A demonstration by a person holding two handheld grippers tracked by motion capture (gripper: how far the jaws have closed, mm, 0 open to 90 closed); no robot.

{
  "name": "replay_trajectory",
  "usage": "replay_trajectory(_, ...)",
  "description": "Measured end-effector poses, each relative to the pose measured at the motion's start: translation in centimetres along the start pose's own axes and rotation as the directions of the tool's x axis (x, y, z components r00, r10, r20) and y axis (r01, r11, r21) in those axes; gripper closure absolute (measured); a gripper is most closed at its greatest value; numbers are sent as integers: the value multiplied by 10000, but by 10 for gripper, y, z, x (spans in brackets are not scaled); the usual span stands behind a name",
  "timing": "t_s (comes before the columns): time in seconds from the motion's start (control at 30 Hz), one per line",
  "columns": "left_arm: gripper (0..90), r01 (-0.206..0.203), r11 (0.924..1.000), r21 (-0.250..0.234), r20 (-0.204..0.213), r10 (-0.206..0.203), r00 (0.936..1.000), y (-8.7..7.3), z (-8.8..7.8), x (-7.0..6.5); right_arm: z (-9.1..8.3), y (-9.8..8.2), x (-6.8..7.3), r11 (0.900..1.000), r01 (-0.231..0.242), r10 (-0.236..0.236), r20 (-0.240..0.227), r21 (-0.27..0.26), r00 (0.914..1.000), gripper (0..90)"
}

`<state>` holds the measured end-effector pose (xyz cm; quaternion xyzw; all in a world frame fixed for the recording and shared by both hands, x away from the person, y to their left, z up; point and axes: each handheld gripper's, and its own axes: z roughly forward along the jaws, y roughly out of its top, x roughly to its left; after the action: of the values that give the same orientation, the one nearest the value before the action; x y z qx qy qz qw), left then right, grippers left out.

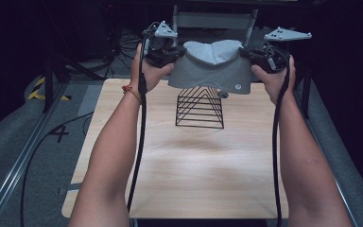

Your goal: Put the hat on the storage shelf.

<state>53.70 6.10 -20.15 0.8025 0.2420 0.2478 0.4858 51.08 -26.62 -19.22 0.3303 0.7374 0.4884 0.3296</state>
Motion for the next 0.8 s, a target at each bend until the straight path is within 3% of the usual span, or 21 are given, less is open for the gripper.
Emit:
replay_trajectory(0.53,866,511,9977,452,-58,-509,9987,-26,20,11,17,-12,-1,9992,6,-2,-106,410,9999,857)
replay_trajectory(0.7,867,709,9971,282,63,-711,9975,-31,16,12,18,-15,2,9992,94,-87,-199,401,9998,857)
replay_trajectory(0.8,867,486,9986,196,153,-489,9987,-32,7,10,14,-14,5,9994,212,-204,-319,272,9993,857)
